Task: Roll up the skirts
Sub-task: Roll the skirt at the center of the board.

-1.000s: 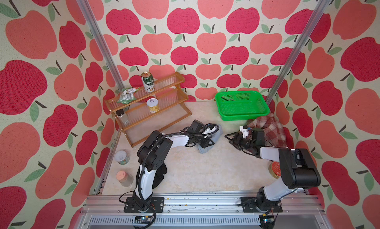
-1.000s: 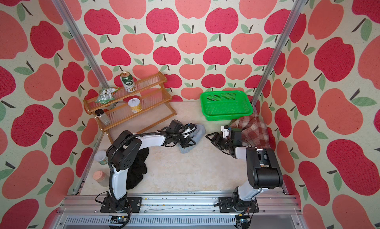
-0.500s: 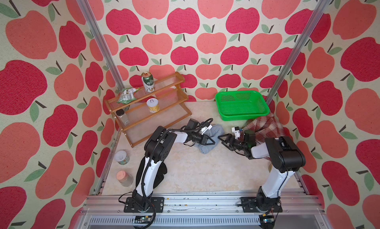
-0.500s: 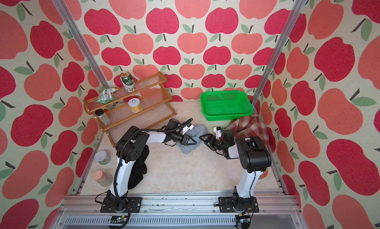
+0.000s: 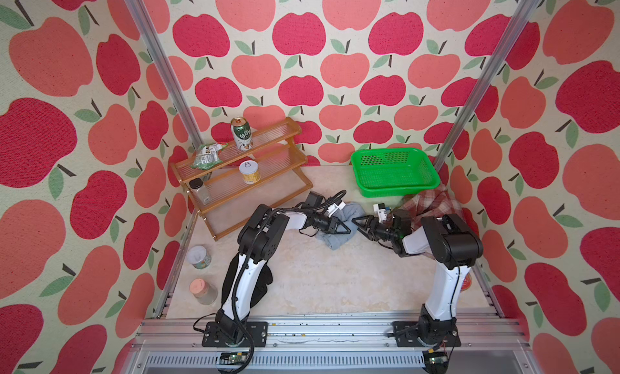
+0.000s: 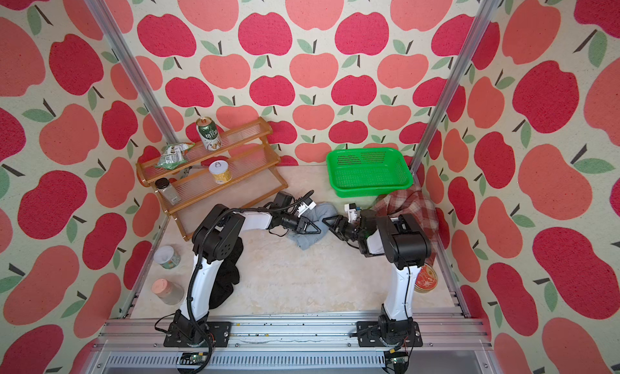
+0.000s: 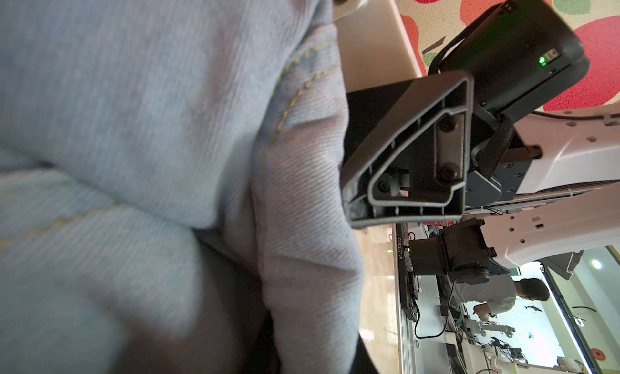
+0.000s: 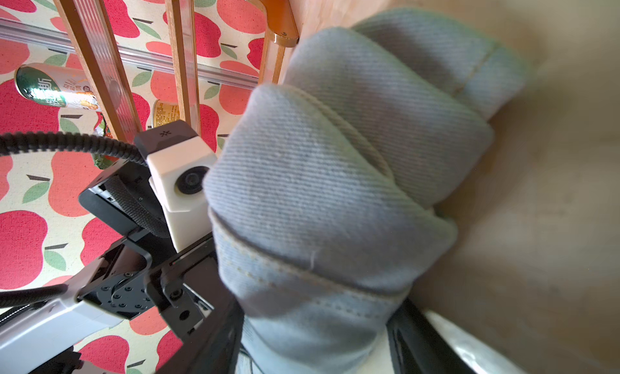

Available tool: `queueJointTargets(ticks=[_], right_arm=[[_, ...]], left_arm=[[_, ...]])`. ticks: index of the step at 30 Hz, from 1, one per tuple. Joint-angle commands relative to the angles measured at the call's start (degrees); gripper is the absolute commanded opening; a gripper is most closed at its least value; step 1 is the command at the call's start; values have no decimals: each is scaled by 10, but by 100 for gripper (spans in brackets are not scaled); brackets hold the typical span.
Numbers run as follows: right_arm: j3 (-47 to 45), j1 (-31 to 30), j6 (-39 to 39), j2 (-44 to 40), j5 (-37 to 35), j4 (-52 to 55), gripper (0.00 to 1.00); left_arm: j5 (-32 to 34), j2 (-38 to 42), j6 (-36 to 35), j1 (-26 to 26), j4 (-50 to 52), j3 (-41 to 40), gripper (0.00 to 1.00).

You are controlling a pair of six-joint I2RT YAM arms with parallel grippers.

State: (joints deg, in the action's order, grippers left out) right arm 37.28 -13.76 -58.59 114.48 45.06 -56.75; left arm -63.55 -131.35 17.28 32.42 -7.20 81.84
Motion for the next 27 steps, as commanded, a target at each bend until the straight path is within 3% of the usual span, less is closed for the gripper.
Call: queueJointTargets(ticks=[1, 6, 9, 13, 19, 22, 25, 27], right_arm=[[16, -18, -1, 30, -39, 42, 60], [34, -25, 32, 1, -69, 114, 23], [41, -31, 66, -34, -97, 181, 9], [46, -36, 89, -65, -114, 234, 5], [37, -40, 98, -91, -120, 279, 4], [37, -48, 113, -112, -136, 322, 4], [37, -52, 123, -129, -145, 351, 4], [38, -52, 124, -137, -147, 365, 4]], left_arm=[[-12, -35, -2, 11, 77, -1, 13], [-1, -37, -33, 12, 132, 20, 21], [72, -23, -81, 19, 197, 27, 31], [185, 17, -126, 19, 249, 25, 42], [483, 166, -211, 22, 202, -54, 45], [581, 271, -261, 42, 104, -134, 46], [633, 369, -393, 110, -54, -254, 47], [680, 402, -486, 176, -159, -320, 61]])
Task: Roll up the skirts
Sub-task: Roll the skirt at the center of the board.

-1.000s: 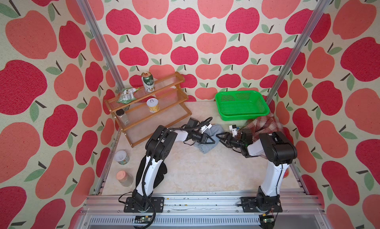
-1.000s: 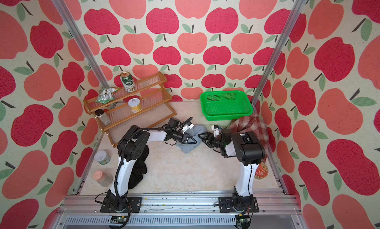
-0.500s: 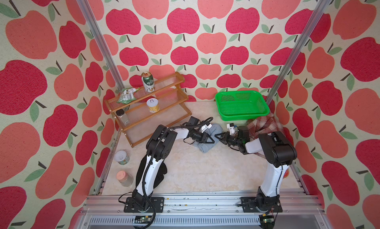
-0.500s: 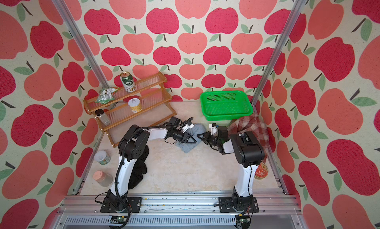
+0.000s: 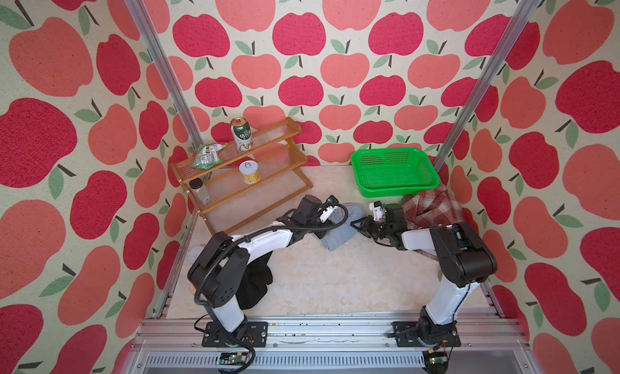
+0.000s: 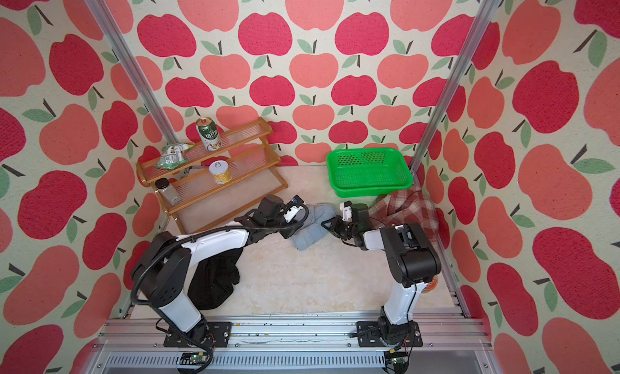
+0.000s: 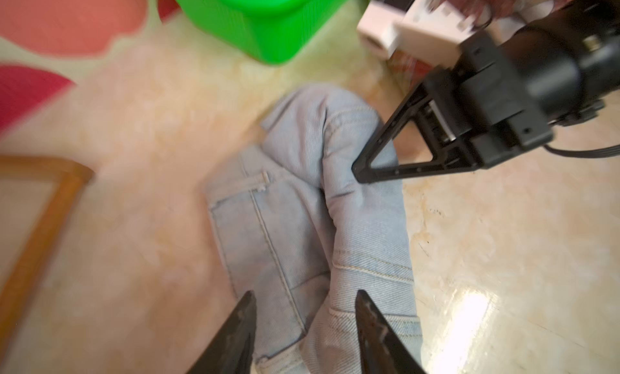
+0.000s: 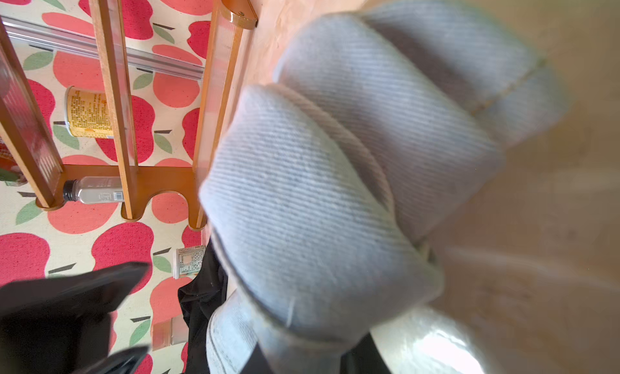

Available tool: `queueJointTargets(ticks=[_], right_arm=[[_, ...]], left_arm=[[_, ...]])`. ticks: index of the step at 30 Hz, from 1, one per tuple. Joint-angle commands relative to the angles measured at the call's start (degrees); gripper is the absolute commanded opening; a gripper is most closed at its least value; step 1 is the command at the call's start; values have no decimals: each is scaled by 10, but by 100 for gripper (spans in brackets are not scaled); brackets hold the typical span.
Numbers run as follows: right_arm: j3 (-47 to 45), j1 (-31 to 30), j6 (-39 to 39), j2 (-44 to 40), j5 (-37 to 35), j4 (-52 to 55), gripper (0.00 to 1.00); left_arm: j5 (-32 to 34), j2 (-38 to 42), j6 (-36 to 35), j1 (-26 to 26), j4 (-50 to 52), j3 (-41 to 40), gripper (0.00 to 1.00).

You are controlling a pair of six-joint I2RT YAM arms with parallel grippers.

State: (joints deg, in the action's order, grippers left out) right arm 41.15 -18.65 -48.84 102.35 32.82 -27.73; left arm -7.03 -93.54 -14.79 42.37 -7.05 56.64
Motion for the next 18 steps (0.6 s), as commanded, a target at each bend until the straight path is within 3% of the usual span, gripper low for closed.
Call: queueJointTargets(ticks=[1, 3, 4, 9, 18], right_arm=[[0, -3, 27, -18, -25, 79, 3], [1, -3, 26, -23, -26, 86, 3], [2, -4, 26, -24, -26, 88, 3], [5, -3, 24, -25, -25, 88, 3], [8, 0, 36, -48, -32, 120, 3]], left_arm=[[130, 27, -186, 98, -177, -80, 67], [160, 18, -207, 133, -173, -78, 80], [172, 9, -214, 145, -174, -76, 99], [252, -68, -253, 190, -216, -56, 100], [330, -167, -252, 195, -160, 13, 100]])
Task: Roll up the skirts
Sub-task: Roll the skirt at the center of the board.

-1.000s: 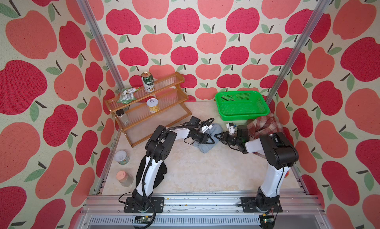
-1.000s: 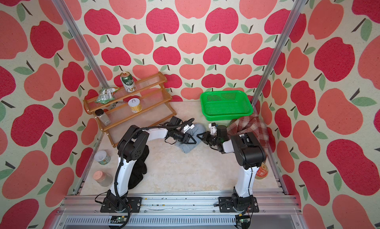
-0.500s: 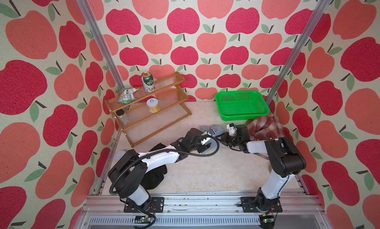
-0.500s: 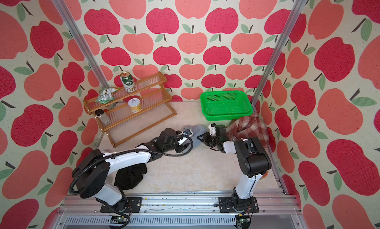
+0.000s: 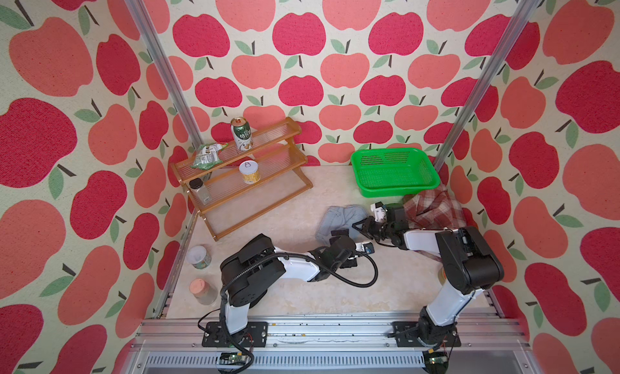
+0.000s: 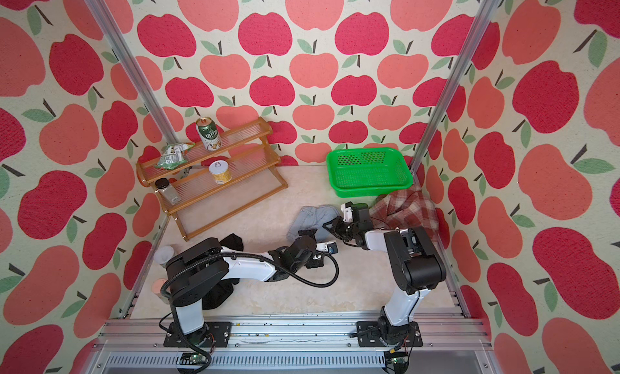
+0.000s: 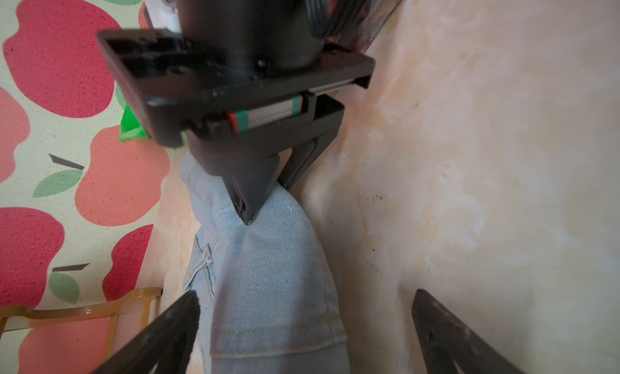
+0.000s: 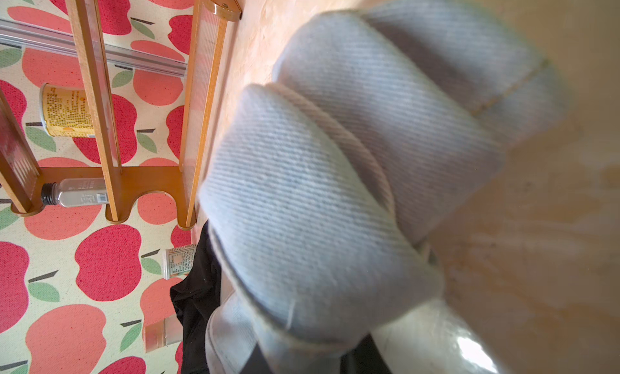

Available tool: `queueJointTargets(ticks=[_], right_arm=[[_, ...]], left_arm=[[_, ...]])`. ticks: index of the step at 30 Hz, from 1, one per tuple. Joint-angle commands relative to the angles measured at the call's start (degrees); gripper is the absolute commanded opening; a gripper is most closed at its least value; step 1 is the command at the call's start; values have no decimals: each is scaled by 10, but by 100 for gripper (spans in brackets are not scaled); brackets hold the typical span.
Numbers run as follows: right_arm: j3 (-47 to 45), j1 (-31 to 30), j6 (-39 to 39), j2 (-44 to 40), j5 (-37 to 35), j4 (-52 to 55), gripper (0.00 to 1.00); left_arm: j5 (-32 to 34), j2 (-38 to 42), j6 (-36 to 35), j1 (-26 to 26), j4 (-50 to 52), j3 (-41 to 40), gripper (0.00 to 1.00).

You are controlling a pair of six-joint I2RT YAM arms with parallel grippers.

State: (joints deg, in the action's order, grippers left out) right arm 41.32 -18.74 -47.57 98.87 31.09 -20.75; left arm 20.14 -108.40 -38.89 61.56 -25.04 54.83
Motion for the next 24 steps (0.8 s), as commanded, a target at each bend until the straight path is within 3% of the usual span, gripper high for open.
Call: queueJointTargets(ticks=[1, 5, 8, 9, 11, 12, 13, 16, 19, 21, 24], right_arm=[[8, 2, 26, -14, -14, 56, 2], [8, 11, 32, -19, -9, 68, 2], [12, 16, 42, -22, -4, 82, 2], [12, 19, 44, -23, -2, 88, 2], [11, 24, 48, -27, -1, 94, 2], [10, 27, 51, -29, 0, 98, 2], [10, 29, 52, -30, 1, 100, 3], [6, 38, 55, -39, 8, 102, 12], [4, 50, 61, -53, 10, 113, 36], [4, 58, 75, -69, 0, 132, 53], [-1, 70, 88, -98, -13, 153, 70]], left_arm=[[66, -29, -10, 3, 26, 37, 100], [116, -80, -5, 5, 63, 73, 99], [148, -122, -11, 5, 96, 104, 90], [149, -131, -11, 5, 108, 110, 81], [157, -142, -6, 4, 122, 119, 34], [156, -145, -3, 4, 130, 123, 23], [153, -146, 4, 1, 141, 127, 19], [123, -139, 45, -9, 174, 137, 14], [51, -105, 111, -30, 198, 131, 14], [-36, -70, 163, -51, 188, 113, 14], [-135, -39, 220, -77, 181, 102, 14]])
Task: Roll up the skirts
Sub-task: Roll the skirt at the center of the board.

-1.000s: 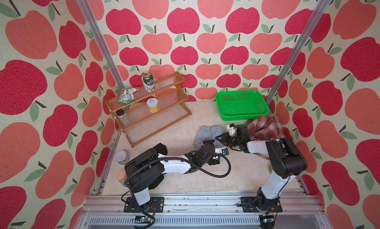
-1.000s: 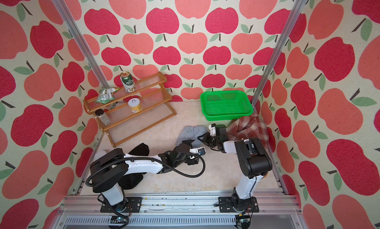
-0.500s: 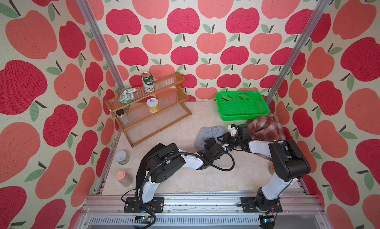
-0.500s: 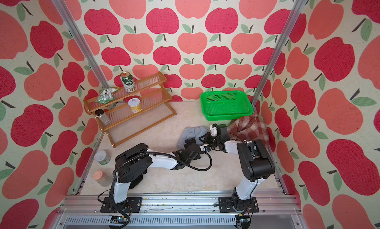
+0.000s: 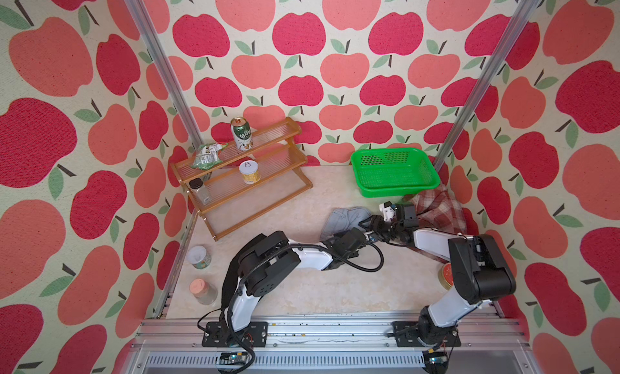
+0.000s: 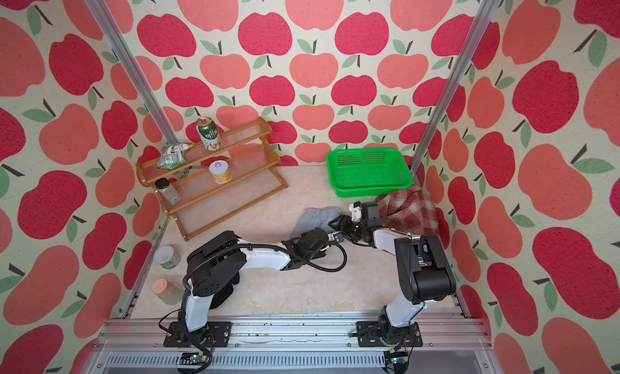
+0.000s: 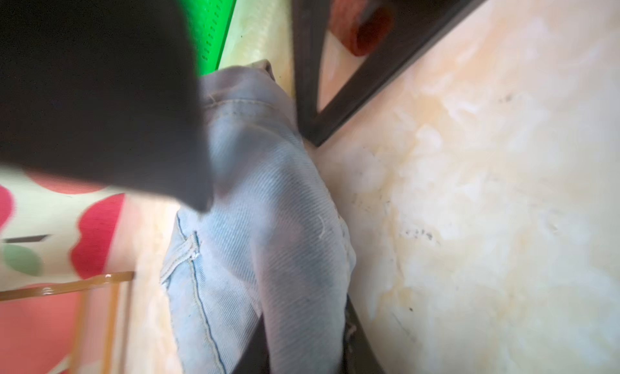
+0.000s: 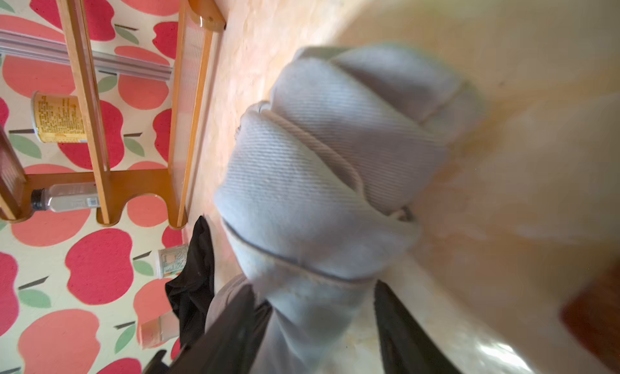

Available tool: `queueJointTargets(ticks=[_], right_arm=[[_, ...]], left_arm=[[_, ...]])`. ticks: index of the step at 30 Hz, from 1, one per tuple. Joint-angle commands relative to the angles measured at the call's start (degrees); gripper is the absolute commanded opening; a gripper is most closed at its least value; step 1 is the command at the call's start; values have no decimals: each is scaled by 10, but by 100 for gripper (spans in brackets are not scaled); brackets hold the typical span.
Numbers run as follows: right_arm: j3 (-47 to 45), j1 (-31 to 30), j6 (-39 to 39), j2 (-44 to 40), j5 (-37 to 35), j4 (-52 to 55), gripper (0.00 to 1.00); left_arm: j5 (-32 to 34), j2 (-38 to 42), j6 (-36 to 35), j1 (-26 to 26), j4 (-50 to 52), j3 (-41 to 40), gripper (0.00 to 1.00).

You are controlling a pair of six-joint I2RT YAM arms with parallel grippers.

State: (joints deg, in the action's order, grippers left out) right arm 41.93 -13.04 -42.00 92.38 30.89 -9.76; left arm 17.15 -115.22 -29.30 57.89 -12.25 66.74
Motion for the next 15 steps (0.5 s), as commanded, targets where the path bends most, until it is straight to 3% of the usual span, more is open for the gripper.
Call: queueJointTargets(ticks=[1, 8, 10, 15], right_arm=[[-10, 16, 36, -41, -15, 47, 73], [-62, 21, 15, -73, 17, -8, 87], [-83, 20, 2, -76, 33, -46, 97], [-112, 20, -29, -55, 65, -129, 98]], left_arm=[[-132, 34, 136, -48, 54, -17, 14], [-329, 51, 254, -114, 16, -17, 18], [-394, 48, 294, -134, -11, -20, 19], [-485, 23, 373, -167, -91, -34, 19]])
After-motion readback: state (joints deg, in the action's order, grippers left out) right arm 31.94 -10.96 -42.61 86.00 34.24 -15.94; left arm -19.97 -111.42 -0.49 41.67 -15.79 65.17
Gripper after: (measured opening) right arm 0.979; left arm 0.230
